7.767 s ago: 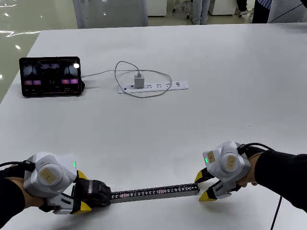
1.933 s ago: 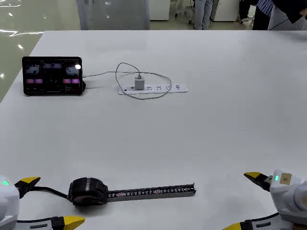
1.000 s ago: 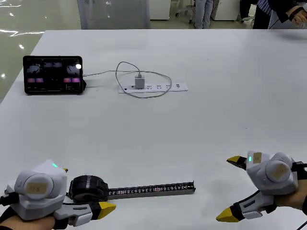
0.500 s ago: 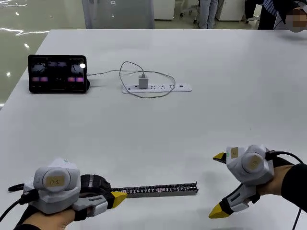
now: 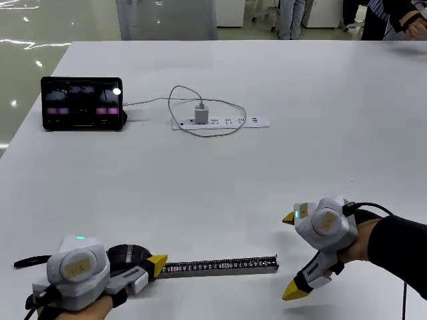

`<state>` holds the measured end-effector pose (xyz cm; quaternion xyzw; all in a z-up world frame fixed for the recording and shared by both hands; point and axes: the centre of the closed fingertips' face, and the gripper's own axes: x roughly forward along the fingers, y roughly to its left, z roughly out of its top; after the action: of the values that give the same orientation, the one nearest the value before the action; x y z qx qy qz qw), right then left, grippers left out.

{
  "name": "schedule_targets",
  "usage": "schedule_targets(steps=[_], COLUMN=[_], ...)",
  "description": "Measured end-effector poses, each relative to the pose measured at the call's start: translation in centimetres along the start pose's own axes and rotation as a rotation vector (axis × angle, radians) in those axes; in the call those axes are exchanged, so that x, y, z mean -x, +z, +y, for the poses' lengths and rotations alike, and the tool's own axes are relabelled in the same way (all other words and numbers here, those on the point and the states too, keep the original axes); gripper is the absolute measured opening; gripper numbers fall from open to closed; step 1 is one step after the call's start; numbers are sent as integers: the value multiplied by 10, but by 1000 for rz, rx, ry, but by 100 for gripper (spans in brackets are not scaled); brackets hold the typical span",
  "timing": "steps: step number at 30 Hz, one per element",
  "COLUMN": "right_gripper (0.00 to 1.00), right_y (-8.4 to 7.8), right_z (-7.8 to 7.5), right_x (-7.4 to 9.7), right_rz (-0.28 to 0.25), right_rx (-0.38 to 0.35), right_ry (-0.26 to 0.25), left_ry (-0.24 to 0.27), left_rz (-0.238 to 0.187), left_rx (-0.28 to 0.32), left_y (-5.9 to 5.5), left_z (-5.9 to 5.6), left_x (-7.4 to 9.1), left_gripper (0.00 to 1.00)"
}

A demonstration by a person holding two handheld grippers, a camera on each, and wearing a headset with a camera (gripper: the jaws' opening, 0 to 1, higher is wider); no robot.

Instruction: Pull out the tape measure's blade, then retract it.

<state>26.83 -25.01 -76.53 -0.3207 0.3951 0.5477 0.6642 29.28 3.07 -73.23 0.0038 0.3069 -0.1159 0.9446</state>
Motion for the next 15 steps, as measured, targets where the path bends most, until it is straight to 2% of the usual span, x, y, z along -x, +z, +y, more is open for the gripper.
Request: schedule_targets(steps=[4,5,8,13,15], right_gripper=[88,86,79,68,67], right_y=[1,0,-1,2,3], right_z=[2,3,5,6,6], right_x=[-3,-4,-7,-11,-12], right_rz=[9,18,29,33,44], right_rx=[36,58,84,106,124], right_ry=[13,21,36,51,49], left_ry=[1,32,42,55,66], left_rz=[-29,-67,-131,-130,-118], left_rx=[-36,-64,-27,17,16], left_y=[3,9,17,7,1], left_z=[-6,-1,1,6,7], left_x=[0,1,2,-2,-3], left_gripper=[99,99,99,99,99])
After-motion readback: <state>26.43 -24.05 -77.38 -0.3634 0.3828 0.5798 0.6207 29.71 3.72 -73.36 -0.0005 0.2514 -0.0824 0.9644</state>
